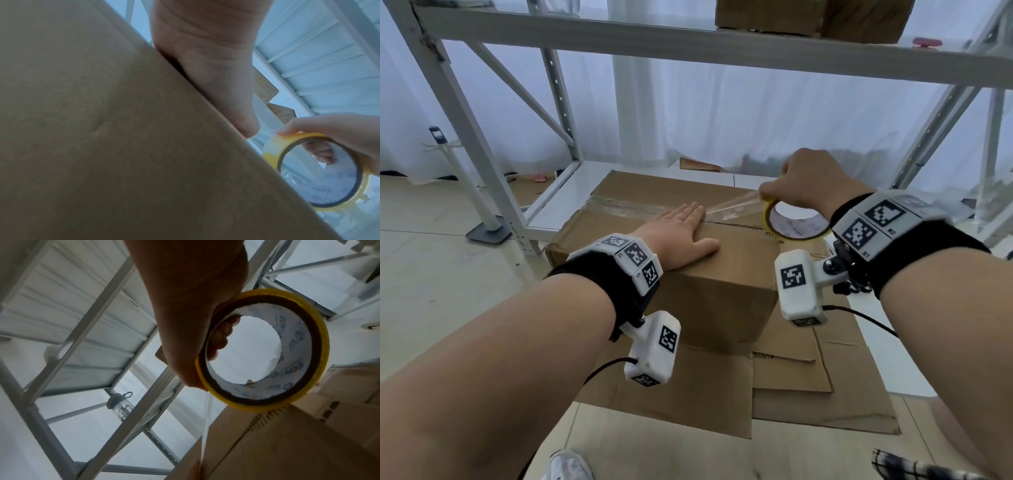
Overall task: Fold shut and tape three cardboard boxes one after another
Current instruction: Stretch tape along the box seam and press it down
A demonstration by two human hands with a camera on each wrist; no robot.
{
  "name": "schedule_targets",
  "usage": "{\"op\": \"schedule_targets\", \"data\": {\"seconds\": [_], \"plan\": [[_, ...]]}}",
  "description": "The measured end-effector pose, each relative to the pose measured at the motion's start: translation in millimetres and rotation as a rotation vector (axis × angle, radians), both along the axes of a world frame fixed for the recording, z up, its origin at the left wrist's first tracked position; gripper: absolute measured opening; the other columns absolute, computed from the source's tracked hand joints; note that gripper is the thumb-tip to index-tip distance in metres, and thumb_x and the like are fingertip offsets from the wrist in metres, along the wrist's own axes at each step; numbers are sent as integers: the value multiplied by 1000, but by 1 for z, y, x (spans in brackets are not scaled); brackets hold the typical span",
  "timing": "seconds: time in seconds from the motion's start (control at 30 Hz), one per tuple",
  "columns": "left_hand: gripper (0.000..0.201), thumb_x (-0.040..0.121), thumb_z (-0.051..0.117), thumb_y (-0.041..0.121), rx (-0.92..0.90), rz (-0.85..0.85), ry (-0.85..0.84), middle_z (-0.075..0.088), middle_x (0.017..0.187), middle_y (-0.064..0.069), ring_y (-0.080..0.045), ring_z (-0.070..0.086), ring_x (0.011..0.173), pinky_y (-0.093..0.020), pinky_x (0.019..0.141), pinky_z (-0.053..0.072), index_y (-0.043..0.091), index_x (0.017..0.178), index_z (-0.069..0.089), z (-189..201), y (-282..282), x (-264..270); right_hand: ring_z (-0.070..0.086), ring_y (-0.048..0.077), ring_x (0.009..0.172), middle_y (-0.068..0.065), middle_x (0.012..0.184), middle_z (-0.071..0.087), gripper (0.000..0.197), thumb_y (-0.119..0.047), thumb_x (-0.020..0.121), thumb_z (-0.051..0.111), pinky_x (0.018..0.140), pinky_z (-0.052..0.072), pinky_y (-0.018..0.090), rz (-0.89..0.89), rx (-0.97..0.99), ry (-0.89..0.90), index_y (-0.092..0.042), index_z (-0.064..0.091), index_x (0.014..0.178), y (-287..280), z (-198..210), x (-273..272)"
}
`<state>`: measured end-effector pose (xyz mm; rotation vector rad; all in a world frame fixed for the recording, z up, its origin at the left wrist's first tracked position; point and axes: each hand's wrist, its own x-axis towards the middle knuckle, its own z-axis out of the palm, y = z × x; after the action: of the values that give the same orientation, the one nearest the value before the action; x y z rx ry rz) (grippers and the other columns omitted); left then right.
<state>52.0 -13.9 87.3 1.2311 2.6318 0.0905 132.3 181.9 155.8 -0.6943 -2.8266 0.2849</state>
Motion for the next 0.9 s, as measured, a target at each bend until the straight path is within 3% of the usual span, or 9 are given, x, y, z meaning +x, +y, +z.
{"op": "schedule_targets", "data": {"seconds": [0.13, 0.23, 0.33, 0.43, 0.53, 0.7, 0.9], "plan": [[96, 82, 30, 78, 15, 21, 16, 5, 160, 2, -20, 7, 147, -38, 118, 7, 21, 153, -2, 5, 3, 1, 43, 18, 58, 1, 58, 42, 45, -47, 80, 62, 51, 28, 29, -31, -16, 31, -13, 40, 59, 7, -8, -1], [95, 80, 32, 79, -4, 2, 77, 14, 157, 0, -24, 13, 144, -41, 116, 9, 20, 152, 11, 9, 8, -2, 50, 23, 71, 1, 64, 47, 41, -46, 82, 61, 52, 29, 28, -19, -11, 22, -12, 46, 63, 8, -8, -2], [95, 80, 38, 76, 36, -1, 3, 6, 161, -1, -19, 4, 147, -36, 118, 2, 19, 152, 13, 8, 9, -1, 52, 23, 75, 1, 66, 50, 33, -41, 80, 62, 52, 30, 25, -9, -1, 10, -12, 52, 69, 8, -9, -2], [99, 80, 42, 75, 72, 24, -49, 1, 161, 1, -14, 3, 147, -32, 117, 4, 19, 153, 7, 5, 5, 3, 48, 22, 71, 0, 64, 46, 33, -36, 78, 64, 58, 34, 27, 2, -14, 10, -16, 44, 62, 6, -11, -1], [100, 82, 36, 76, 35, 28, -45, -4, 161, 2, -11, -2, 147, -27, 116, 0, 18, 153, -5, 5, 3, 4, 47, 24, 68, 1, 62, 42, 36, -33, 77, 64, 56, 33, 28, 13, 31, -28, -16, 38, 59, 3, -6, -1], [96, 83, 25, 77, -55, 9, -32, -14, 160, 2, -10, -9, 146, -28, 116, -6, 20, 152, -11, 5, 6, 3, 51, 25, 74, 1, 66, 46, 43, -42, 80, 65, 65, 41, 31, 14, 93, -93, -18, 34, 64, 5, -14, 6], [94, 87, 24, 74, -135, 29, -28, -17, 159, 0, -13, -13, 146, -32, 119, -6, 17, 151, -12, 10, 17, 5, 53, 20, 71, 1, 70, 53, 36, -42, 78, 69, 57, 36, 28, 3, 39, -73, -13, 51, 69, 10, -15, 8]]}}
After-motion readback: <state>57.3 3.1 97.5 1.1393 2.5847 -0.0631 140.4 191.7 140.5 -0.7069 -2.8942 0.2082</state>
